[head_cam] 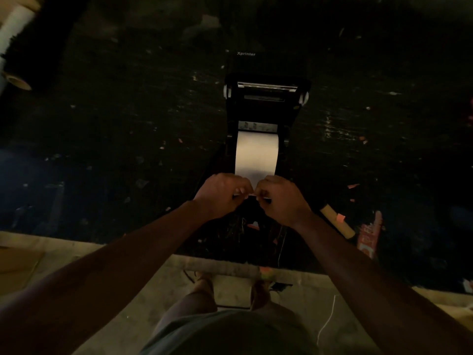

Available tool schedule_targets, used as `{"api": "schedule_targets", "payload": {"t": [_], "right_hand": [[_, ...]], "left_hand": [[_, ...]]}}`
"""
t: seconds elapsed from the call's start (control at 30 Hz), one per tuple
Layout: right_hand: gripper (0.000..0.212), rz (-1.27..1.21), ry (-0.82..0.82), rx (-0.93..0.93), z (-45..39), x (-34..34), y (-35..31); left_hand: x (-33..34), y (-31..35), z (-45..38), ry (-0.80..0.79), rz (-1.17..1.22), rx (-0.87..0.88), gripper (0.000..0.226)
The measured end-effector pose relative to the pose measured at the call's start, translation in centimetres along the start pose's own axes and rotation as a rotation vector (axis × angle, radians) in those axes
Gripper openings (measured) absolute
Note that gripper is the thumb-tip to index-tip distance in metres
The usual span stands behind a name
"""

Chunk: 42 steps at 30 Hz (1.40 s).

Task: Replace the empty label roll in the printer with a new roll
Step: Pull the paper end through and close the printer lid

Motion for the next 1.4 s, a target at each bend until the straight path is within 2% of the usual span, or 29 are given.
{"api": "schedule_targets", "payload": {"t": [0.23, 0.37, 0.63, 0.73, 0.9, 1.03, 1.13, 1.2, 1.27, 1.33, 1.4], "right_hand": [[0.018, 0.183, 0.033, -0.032, 0.9, -0.3, 0.1], [0.022, 0.142, 0.082, -0.026, 1.8, -0.7, 0.3], [0.014, 0.081, 0.095, -0.004, 3.7, -0.7, -0.5], [0.026, 0.048, 0.124, -0.020, 4.8, -0.8, -1.0], [0.005, 0.056, 0.147, 0.001, 6.4, -0.3, -1.3], [0.012, 0.035, 0.123, -0.003, 7.2, 0.0, -1.5], [0.020, -0.030, 0.115, 0.042, 7.2, -0.8, -1.2], [0.028, -0.125, 0.159, 0.125, 6.3, -2.7, -0.2], [0.017, -0.177, 0.255, 0.193, 4.3, -5.7, 0.7], [0.008, -0.183, 0.410, 0.273, 1.8, -9.6, 1.8], [0.007, -0.233, 0.595, 0.367, -0.8, -13.9, 2.6]], "left_hand": [[0.0, 0.2, 0.6, 0.018, -0.004, 0.037, 0.025], [0.0, 0.3, 1.5, 0.065, -0.059, 0.064, 0.032], [0.0, 0.4, 3.3, 0.081, -0.040, 0.046, 0.024], [0.2, 0.6, 4.4, 0.069, -0.030, 0.057, 0.024], [0.8, 0.7, 5.9, 0.043, -0.003, 0.049, 0.023], [1.2, 0.9, 6.7, 0.029, 0.016, 0.040, 0.020], [-0.1, 0.4, 6.7, 0.056, 0.065, -0.031, 0.024], [-2.1, 0.3, 5.6, 0.100, 0.116, -0.081, 0.022], [-5.2, -0.2, 3.6, 0.196, 0.193, -0.172, 0.017], [-8.8, -1.4, 1.1, 0.331, 0.254, -0.308, 0.016], [-12.1, -2.1, -1.8, 0.434, 0.261, -0.387, 0.019]]}}
Point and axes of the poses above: each hand's wrist, its own z-axis away from the middle knuckle, its own x-axis out of the palm, y = z × x, the point moved 10 cm from there along -z, towards the middle knuckle, and after that the axes turned 9 degrees about y, right-handed, at the moved point
